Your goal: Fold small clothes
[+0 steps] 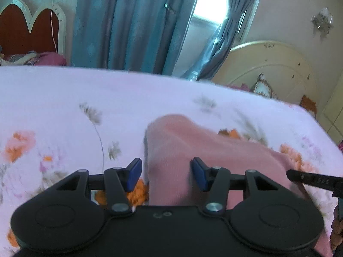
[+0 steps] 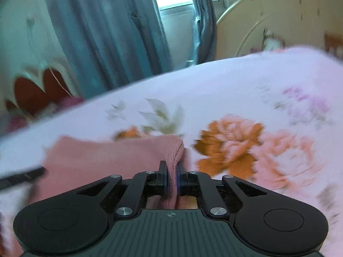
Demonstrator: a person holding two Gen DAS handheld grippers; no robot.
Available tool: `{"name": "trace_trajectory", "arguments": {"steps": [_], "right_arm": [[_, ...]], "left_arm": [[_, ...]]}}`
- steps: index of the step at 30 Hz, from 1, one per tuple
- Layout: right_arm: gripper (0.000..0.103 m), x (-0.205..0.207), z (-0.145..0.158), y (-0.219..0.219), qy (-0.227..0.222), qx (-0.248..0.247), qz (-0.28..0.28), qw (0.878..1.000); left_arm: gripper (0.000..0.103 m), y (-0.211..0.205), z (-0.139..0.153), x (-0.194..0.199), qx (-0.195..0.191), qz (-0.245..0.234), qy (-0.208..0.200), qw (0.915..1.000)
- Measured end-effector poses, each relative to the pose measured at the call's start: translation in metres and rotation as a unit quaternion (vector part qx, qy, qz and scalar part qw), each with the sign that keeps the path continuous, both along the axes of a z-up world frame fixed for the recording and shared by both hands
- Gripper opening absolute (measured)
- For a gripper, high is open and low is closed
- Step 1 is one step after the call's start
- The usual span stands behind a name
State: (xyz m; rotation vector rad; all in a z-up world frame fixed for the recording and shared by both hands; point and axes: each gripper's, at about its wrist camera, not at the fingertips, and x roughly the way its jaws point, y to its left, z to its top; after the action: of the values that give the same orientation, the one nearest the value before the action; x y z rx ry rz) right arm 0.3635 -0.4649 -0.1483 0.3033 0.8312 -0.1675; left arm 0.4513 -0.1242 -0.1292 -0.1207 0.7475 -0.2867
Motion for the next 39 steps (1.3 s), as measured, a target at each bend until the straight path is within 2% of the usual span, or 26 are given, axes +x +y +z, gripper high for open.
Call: {"name": "trace_trajectory", "arguments": {"steps": [3, 7, 10, 14, 17, 21, 25, 31, 36, 39], "right_arm": [[0.008, 0.003, 0.0, 0.0, -0.003, -0.008, 0.0, 1.0], [0.011, -0.002, 0.019, -0.007, -0.038, -0.002, -0.021, 0.999], [0.012, 0.004, 0.03, 0.002, -0.054, -0.019, 0.0, 0.998], [0.012, 0.021, 0.018, 0.017, -0.034, -0.021, 0.025, 0.999], [0.012, 0.028, -0.001, 0.016, -0.012, -0.036, 0.016, 0.999], [0.011, 0.03, -0.006, 0.014, -0.007, -0.051, 0.018, 0.998], [0.012, 0.025, 0.005, 0.015, -0.008, -0.046, 0.026, 0.999], [0.012, -0.01, 0.029, 0.029, -0.027, -0.034, 0.053, 0.998], [0.012, -0.037, 0.03, 0.048, -0.022, -0.028, 0.073, 0.997], [0.012, -0.051, 0.02, 0.056, -0.006, -0.045, 0.084, 0.995]], "left_arm": [[0.051, -0.002, 0.0, 0.001, 0.003, 0.005, -0.002, 1.0], [0.049, -0.004, 0.014, 0.004, 0.019, 0.0, -0.029, 0.9994], [0.049, -0.007, 0.009, 0.019, 0.024, 0.008, -0.012, 0.9996], [0.051, -0.012, -0.004, 0.028, 0.033, 0.017, 0.009, 0.9993], [0.053, -0.008, -0.009, 0.03, 0.025, 0.027, 0.019, 0.9991], [0.054, -0.01, -0.008, 0.029, 0.033, 0.032, 0.02, 0.9987], [0.053, -0.01, 0.006, 0.017, 0.045, 0.036, 0.009, 0.9983], [0.052, -0.008, 0.024, -0.02, 0.049, 0.025, -0.01, 0.9984], [0.052, -0.008, 0.028, -0.047, 0.051, 0.008, -0.009, 0.9986], [0.052, -0.009, 0.02, -0.063, 0.056, -0.002, -0.002, 0.9984]]}}
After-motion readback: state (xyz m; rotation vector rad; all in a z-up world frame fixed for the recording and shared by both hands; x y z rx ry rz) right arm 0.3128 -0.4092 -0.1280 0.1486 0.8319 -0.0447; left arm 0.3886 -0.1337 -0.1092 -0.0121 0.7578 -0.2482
